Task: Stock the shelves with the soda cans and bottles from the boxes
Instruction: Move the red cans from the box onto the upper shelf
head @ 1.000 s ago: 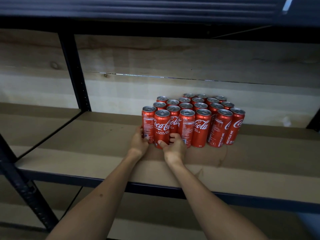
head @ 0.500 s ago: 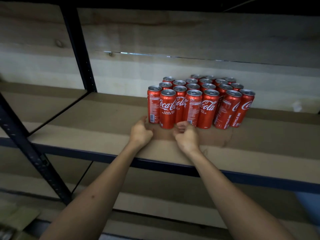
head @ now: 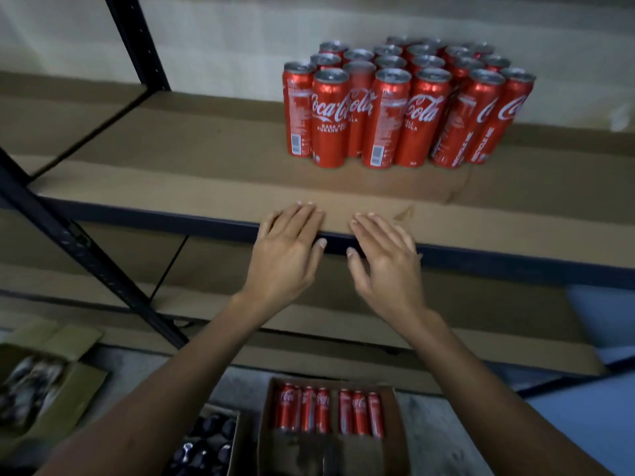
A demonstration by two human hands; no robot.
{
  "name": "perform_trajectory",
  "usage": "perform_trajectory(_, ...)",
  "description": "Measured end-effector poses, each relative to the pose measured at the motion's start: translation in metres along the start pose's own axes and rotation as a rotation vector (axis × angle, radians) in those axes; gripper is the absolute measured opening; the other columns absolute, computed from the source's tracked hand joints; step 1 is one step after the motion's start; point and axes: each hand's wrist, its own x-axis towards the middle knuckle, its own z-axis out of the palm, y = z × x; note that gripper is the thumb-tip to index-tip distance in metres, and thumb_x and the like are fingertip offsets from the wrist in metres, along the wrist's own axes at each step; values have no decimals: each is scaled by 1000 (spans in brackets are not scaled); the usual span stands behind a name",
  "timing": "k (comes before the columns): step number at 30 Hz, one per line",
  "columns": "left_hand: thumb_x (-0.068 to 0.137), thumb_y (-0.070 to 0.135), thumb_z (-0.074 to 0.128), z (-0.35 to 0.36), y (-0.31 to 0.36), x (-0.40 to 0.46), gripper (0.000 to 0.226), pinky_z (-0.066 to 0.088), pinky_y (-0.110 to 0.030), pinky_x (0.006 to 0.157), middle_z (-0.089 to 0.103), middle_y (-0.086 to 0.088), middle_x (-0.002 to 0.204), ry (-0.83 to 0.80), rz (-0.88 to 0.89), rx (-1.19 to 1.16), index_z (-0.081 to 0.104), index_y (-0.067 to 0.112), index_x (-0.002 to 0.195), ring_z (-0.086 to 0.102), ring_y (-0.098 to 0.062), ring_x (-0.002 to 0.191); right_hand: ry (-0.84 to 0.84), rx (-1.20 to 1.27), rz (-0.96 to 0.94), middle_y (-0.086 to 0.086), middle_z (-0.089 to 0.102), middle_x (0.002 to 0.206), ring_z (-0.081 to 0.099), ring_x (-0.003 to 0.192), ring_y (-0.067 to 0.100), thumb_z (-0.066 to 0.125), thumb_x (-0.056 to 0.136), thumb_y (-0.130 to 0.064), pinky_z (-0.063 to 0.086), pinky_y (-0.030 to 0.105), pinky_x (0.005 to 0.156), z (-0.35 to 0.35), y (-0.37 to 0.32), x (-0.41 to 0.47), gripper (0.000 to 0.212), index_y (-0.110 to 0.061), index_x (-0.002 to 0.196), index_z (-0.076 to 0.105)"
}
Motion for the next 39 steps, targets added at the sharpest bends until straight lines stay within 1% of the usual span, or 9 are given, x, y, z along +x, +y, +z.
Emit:
perform_trajectory(3, 92, 19, 53, 7, 12, -29, 59, 19, -51, 118, 34, -17, 154, -52, 7, 11, 39, 2, 146, 25, -31, 146, 7, 25, -46, 14, 47, 148, 38, 142, 28, 59, 89, -9, 25, 47, 118, 4, 1, -32, 46, 0, 134, 56)
perform_trajectory(8, 89, 2, 51, 44, 23, -90, 56, 26, -56, 115, 17, -25, 158, -162, -11, -190, 38, 0, 144, 12, -36, 149, -148, 138, 65, 19, 38, 153, 29, 146, 32, 53, 90, -6, 32, 53, 114, 26, 7, -98, 47, 1, 136, 52)
perform_trajectory(13, 84, 1, 55, 112, 31, -168, 55, 41, -48, 108, 39, -22, 147, -503, -173, -325, 46, 3, 138, 39, -37, 137, -475, 198, 356, 17, 56, 138, 51, 130, 31, 42, 91, -16, 42, 44, 109, 68, 25, -187, 47, 0, 133, 55)
perform_trajectory(18, 88, 11, 60, 182, 27, -229, 54, 42, -38, 106, 47, -12, 143, -829, -529, -329, 47, 12, 140, 48, -28, 129, -759, 142, 550, 11, 65, 125, 61, 115, 27, 51, 92, -23, 51, 41, 96, 126, 49, -258, 42, -13, 132, 56)
perform_trajectory(22, 86, 13, 64, 245, 17, -280, 28, 51, -31, 83, 68, -7, 105, -940, -739, -365, 64, 10, 114, 64, -22, 98, -869, 165, 626, 4, 69, 118, 64, 106, 22, 54, 95, -23, 46, 26, 88, 184, 60, -307, 33, -16, 127, 62)
perform_trajectory(27, 89, 11, 62, 314, 7, -336, 23, 47, -33, 83, 69, -16, 105, -977, -956, -360, 63, 3, 109, 64, -31, 97, -1010, 217, 728, 11, 70, 105, 67, 91, 25, 52, 98, -17, 50, 28, 75, 265, 72, -365, 30, -11, 127, 57)
perform_trajectory(30, 91, 15, 62, 360, 3, -369, 22, 48, -31, 81, 69, -13, 107, -959, -1101, -372, 64, 4, 109, 65, -25, 92, -1041, 233, 781, 14, 69, 111, 66, 99, 28, 53, 97, -18, 51, 30, 82, 312, 81, -398, 36, -9, 131, 54)
perform_trajectory(34, 92, 21, 64, 423, -5, -403, 32, 48, -32, 88, 66, -12, 116, -945, -1248, -399, 60, 6, 120, 65, -26, 106, -1065, 288, 860, 12, 68, 115, 65, 106, 28, 57, 95, -17, 47, 27, 87, 371, 93, -444, 31, -10, 125, 59)
perform_trajectory(39, 93, 29, 63, 483, -18, -428, 45, 46, -37, 94, 61, -15, 126, -902, -1350, -376, 51, 6, 130, 60, -30, 114, -1070, 362, 975, 12, 65, 122, 64, 110, 27, 59, 95, -16, 52, 39, 96, 432, 106, -490, 40, -10, 135, 53)
